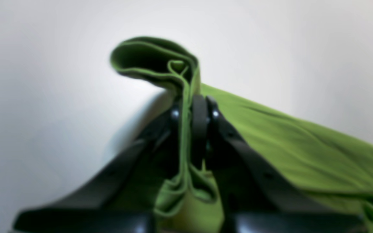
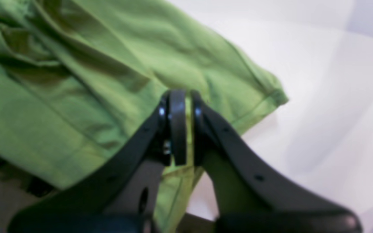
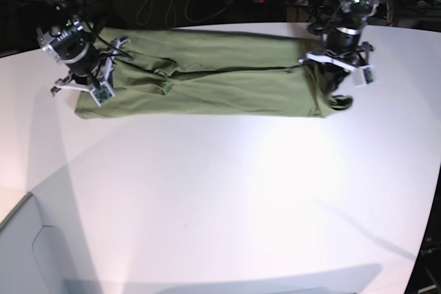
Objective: Fold the T-shirt properly
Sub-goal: 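Grasp the strip end with the left gripper, then fold the held strip end with the left gripper toward the right gripper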
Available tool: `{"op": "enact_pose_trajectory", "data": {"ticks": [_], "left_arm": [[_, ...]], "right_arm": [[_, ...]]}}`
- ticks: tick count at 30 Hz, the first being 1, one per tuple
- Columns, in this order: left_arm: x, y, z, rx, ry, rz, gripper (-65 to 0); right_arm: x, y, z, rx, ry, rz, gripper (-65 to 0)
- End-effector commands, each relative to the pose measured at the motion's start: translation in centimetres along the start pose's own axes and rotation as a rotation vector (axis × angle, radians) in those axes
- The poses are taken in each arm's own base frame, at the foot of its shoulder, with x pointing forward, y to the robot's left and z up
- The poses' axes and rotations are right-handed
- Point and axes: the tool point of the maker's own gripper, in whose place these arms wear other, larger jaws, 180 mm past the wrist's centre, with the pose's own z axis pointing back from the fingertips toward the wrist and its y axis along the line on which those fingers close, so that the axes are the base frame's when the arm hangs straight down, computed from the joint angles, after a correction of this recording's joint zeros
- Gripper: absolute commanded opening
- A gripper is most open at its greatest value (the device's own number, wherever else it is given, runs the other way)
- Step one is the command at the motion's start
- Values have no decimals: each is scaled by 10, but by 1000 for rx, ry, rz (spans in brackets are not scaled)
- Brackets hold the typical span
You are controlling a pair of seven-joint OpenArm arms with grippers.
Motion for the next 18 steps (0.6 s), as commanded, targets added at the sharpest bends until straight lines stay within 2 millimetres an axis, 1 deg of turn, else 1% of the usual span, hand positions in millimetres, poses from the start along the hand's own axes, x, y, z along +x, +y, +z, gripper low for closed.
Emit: {"op": "enact_pose_trajectory", "data": {"ticks": [1, 6, 9, 13, 16, 18], "left_arm": [[6, -12, 1, -38, -28, -2, -650], [-16, -67, -4, -186, 32, -1, -650], [-28, -105, -5, -266, 56, -92, -650], [-45, -148, 1, -357, 78, -192, -650], [-53, -169, -2, -409, 87, -235, -650], [-60, -178, -5, -433, 101, -248, -650]], "right_arm": [[9, -2, 4, -3, -34, 21, -648], [8, -2, 4, -1, -32, 22, -648], [8, -3, 4, -3, -33, 21, -648], [8, -3, 3, -4, -32, 21, -648], [9, -3, 3, -3, -32, 21, -648], [8, -3, 3, -3, -31, 20, -648]]}}
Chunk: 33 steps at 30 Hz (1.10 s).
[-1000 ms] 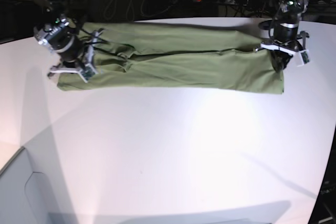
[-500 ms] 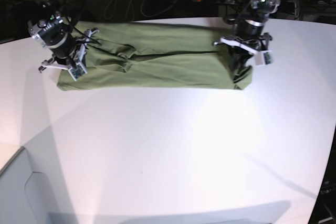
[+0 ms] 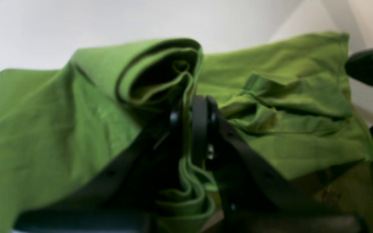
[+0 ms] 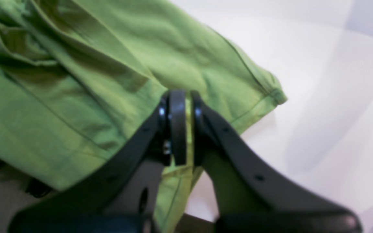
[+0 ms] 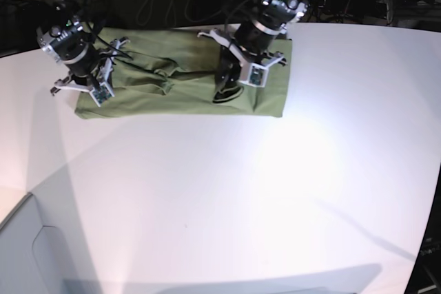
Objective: Fold the T-shirt properly
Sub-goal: 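Fold the held strip end with the left gripper toward the right gripper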
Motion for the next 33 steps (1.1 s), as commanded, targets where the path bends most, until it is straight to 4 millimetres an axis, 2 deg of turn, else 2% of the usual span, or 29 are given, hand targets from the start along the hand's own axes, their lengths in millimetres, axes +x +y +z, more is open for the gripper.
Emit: {"op": "enact_pose_trajectory", "data": {"ticks": [1, 12, 19, 24, 29, 33], "left_arm": [[8, -7, -2, -23, -34, 5, -650], [0, -41, -25, -129, -2, -37, -650], [-5, -39, -34, -134, 21, -45, -650], [-5, -48, -36, -159, 22, -53, -650], [0, -58, -35, -171, 8, -38, -447], [7, -60, -33, -178, -11, -32, -388]], "right_arm": [[8, -2, 3, 1, -33, 19, -648], [8, -2, 3, 1, -33, 24, -648], [8, -2, 3, 3, -33, 27, -648], [8, -2, 3, 3, -33, 27, -648], [8, -2, 3, 3, -33, 27, -648], [8, -2, 3, 3, -33, 27, -647]]}}
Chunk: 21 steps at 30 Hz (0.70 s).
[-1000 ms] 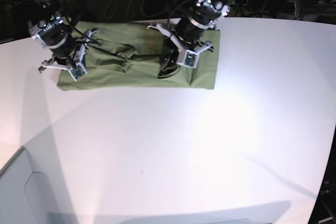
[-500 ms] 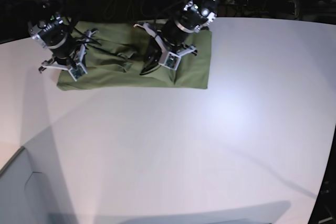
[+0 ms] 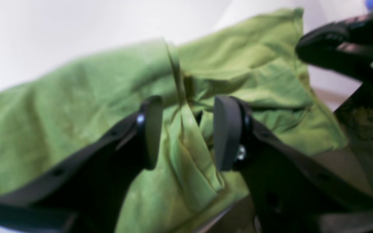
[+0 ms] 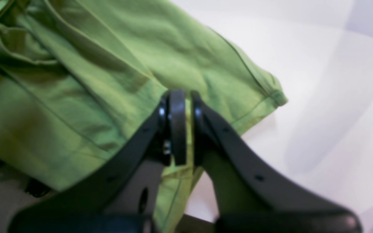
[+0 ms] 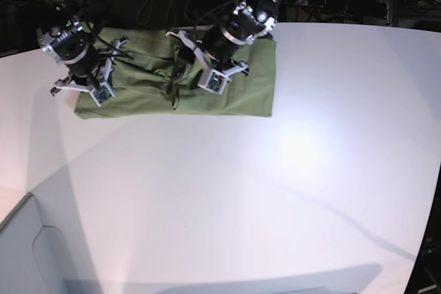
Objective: Fold the T-shirt properly
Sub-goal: 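Fold the held strip end with the left gripper toward the right gripper, then press the folded end flat with the left gripper and withdraw it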
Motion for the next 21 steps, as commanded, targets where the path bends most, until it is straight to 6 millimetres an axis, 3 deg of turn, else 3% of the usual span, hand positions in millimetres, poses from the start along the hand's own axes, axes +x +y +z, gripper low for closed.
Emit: {"op": "enact_pose_trajectory", "data": {"ticks": [1, 7, 11, 14, 16, 18, 21], "left_arm": [[17, -6, 3, -17, -59, 5, -383], [34, -1, 23, 3, -113, -11, -380], [36, 40, 40, 106, -123, -24, -379], [22, 79, 41, 202, -86, -4, -379], [14, 94, 41, 239, -67, 8, -379], [14, 98, 41, 250, -66, 12, -378], [28, 99, 37, 245, -98, -1, -378]], "right_arm": [[9, -2, 3, 1, -34, 23, -647], [8, -3, 3, -2, -32, 21, -647], [9, -5, 5, -10, -36, 23, -647], [7, -8, 6, -19, -33, 15, -645], [4, -10, 7, -26, -27, 4, -641], [3, -10, 7, -28, -23, 2, -599], [2, -9, 7, -26, -22, -3, -485]]}}
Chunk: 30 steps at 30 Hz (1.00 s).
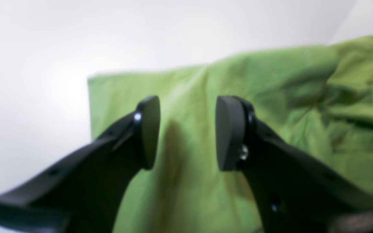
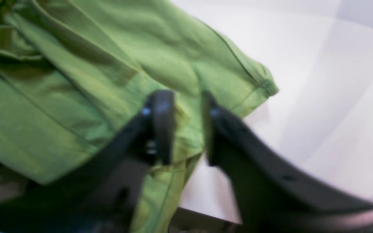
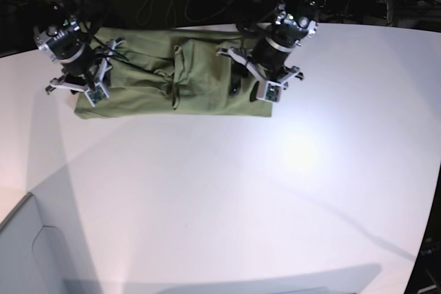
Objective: Fold the T-shirt properly
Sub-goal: 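Press the folded end flat with the left gripper and withdraw it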
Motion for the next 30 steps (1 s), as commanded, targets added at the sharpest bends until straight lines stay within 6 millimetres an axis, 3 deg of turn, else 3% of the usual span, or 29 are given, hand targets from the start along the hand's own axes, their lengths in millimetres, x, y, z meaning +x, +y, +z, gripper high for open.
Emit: {"op": "enact_pose_trajectory", "data": {"ticks": [1, 4, 10, 14, 18, 23, 27, 30], "left_arm": [[21, -10, -2, -27, -70, 4, -378], [44, -31, -14, -76, -120, 8, -378], [38, -71, -43, -177, -78, -21, -378], [16, -80, -63, -203, -11, -45, -378], [16, -86, -78, -208, 5, -27, -378], [23, -99, -85, -227, -2, -14, -378], [27, -104, -85, -236, -13, -6, -378], [47, -102, -75, -236, -71, -8, -378]], "right_arm": [[9, 1, 4, 4, -37, 10, -447], [0, -5, 7, -25, -24, -49, -357], [-14, -12, 11, -71, -7, -151, -287], [-27, -6, 15, -69, 18, -196, -263], [-33, 6, 15, -46, 34, -208, -253], [-37, 14, 16, -35, 42, -235, -253], [-40, 9, 17, -54, 43, -255, -237], [-36, 2, 14, -69, 30, -270, -198]]}}
